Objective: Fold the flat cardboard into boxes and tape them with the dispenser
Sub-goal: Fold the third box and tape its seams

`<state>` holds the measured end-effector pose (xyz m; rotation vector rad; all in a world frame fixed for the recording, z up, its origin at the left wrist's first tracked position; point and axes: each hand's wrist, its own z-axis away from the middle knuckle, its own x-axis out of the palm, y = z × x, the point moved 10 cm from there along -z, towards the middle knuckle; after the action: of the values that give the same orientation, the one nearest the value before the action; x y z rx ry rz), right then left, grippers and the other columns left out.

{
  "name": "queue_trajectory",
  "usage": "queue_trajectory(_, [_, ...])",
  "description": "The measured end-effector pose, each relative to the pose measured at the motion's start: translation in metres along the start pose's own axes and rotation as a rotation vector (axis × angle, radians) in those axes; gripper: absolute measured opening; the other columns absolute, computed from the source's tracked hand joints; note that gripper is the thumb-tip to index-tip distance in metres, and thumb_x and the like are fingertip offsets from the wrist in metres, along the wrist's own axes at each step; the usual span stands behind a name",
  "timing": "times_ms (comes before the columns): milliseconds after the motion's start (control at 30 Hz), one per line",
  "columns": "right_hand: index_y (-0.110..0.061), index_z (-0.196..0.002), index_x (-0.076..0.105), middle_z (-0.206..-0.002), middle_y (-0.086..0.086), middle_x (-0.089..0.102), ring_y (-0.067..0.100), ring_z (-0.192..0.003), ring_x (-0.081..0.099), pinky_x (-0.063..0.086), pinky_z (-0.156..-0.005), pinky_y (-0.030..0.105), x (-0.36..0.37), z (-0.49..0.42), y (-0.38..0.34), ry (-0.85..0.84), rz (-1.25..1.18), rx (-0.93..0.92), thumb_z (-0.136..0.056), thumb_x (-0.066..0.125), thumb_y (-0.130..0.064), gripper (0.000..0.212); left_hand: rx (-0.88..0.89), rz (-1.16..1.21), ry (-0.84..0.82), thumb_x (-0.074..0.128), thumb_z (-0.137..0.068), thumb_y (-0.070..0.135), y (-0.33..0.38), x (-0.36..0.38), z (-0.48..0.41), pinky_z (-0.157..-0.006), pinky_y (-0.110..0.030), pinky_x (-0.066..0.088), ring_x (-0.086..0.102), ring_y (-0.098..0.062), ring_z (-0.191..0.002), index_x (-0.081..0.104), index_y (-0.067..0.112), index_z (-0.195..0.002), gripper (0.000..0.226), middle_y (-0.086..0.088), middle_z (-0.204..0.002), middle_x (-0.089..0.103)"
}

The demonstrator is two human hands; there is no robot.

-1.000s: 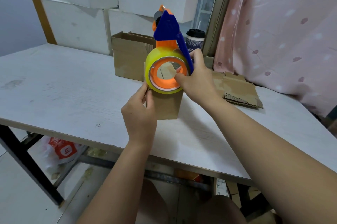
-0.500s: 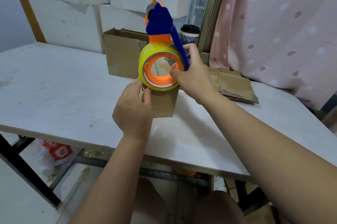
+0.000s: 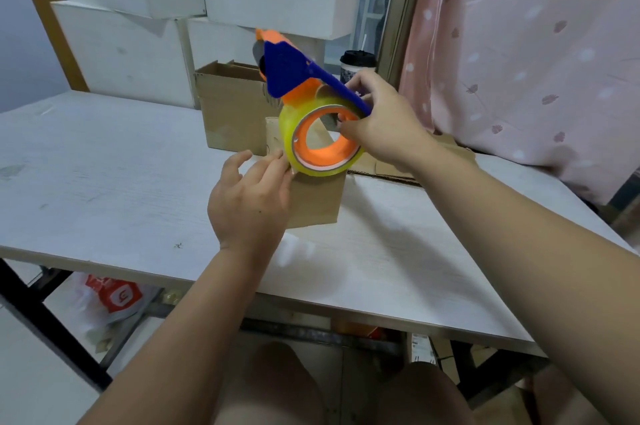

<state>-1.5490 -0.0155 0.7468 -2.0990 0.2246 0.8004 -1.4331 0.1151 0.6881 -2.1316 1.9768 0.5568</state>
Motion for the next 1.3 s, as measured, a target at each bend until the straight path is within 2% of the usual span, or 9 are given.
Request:
queue_trajectory(133, [-0.032,-0.091,0.050,-0.086,-0.013,0.059,0.005,-0.080,0.059,0.048,-0.060,0.022,-0.027,-0.001,0.007,0.017,0.093,-0.003,-0.077,0.068,-0.007,0.034,0.015,-0.018,0.002,0.066,-0.088,0.019,-0.003,0.001,-0.001,-0.048,-0.026,0.043,0.065,-0.029,-0.087,0.072,0.014,-0.088,0.008,0.000,-0.089,0.073])
queue_trajectory(333, [-0.031,-0.101,0.047,-0.089,-0.017,0.055,0.005,-0.081,0.056,0.047,-0.063,0.022,-0.037,0.002,0.017,-0.002,0.172,-0.018,-0.079,0.066,-0.006,0.038,0.048,-0.027,-0.002,0.069,-0.085,0.017,0.000,0.001,-0.002,-0.047,-0.023,0.038,0.062,-0.029,-0.079,0.071,0.014,-0.085,0.003,0.001,-0.088,0.073])
queue_trajectory(500, [-0.030,-0.105,0.046,-0.086,-0.017,0.056,0.004,-0.075,0.056,0.040,-0.056,0.016,-0.034,-0.002,0.012,-0.047,0.241,-0.057,-0.080,0.065,-0.005,0.040,0.101,-0.032,0.002,0.066,-0.087,0.018,0.002,-0.001,-0.002,-0.046,-0.024,0.039,0.062,-0.030,-0.079,0.072,0.013,-0.087,0.007,0.000,-0.090,0.073])
queue_trajectory(700, [-0.034,-0.099,0.045,-0.081,-0.019,0.052,0.011,-0.075,0.056,0.041,-0.064,0.024,-0.041,-0.001,0.012,-0.064,0.360,-0.111,-0.075,0.060,-0.003,0.042,0.084,0.010,-0.034,0.067,-0.087,0.015,-0.002,-0.001,-0.003,-0.044,-0.024,0.040,0.064,-0.030,-0.078,0.072,0.011,-0.084,0.006,0.000,-0.090,0.073])
queue_trajectory(800, [-0.035,-0.100,0.045,-0.086,-0.012,0.057,0.022,-0.081,0.058,0.046,-0.070,0.029,-0.045,0.004,0.033,-0.059,0.323,-0.055,-0.076,0.061,-0.003,0.043,0.087,0.103,-0.117,0.065,-0.088,0.011,0.000,0.008,-0.002,-0.049,-0.029,0.048,0.067,-0.030,-0.085,0.071,0.006,-0.090,0.008,-0.007,-0.096,0.072])
queue_trajectory(967, [-0.037,-0.100,0.046,-0.087,-0.015,0.056,0.008,-0.076,0.056,0.042,-0.064,0.022,-0.046,0.010,0.048,-0.011,0.208,-0.043,-0.075,0.062,-0.001,0.047,0.045,0.243,-0.204,0.063,-0.088,0.003,0.000,0.015,-0.001,-0.057,-0.038,0.055,0.068,-0.034,-0.086,0.069,-0.002,-0.092,0.009,-0.017,-0.104,0.069])
queue_trajectory(1133, [-0.036,-0.101,0.046,-0.088,-0.013,0.056,0.018,-0.080,0.058,0.047,-0.067,0.028,-0.043,0.014,0.057,-0.015,0.179,-0.024,-0.076,0.062,0.000,0.047,0.041,0.275,-0.232,0.061,-0.088,0.001,0.000,0.018,-0.002,-0.063,-0.042,0.056,0.066,-0.036,-0.088,0.068,-0.005,-0.093,0.010,-0.021,-0.105,0.067])
queue_trajectory(1167, [-0.037,-0.100,0.046,-0.087,-0.014,0.056,0.018,-0.080,0.057,0.048,-0.067,0.028,-0.041,0.016,0.057,-0.023,0.203,-0.026,-0.076,0.061,0.001,0.047,0.042,0.278,-0.237,0.061,-0.088,0.000,0.001,0.018,-0.001,-0.063,-0.042,0.056,0.066,-0.036,-0.089,0.068,-0.005,-0.093,0.010,-0.021,-0.105,0.067])
queue_trajectory(1300, [-0.032,-0.101,0.047,-0.092,-0.009,0.058,0.001,-0.074,0.054,0.036,-0.049,0.002,-0.040,0.027,0.066,-0.003,0.219,0.019,-0.078,0.059,0.002,0.043,0.037,0.298,-0.255,0.061,-0.088,-0.001,0.000,0.016,-0.002,-0.064,-0.044,0.057,0.066,-0.036,-0.089,0.067,-0.006,-0.093,0.010,-0.022,-0.105,0.067])
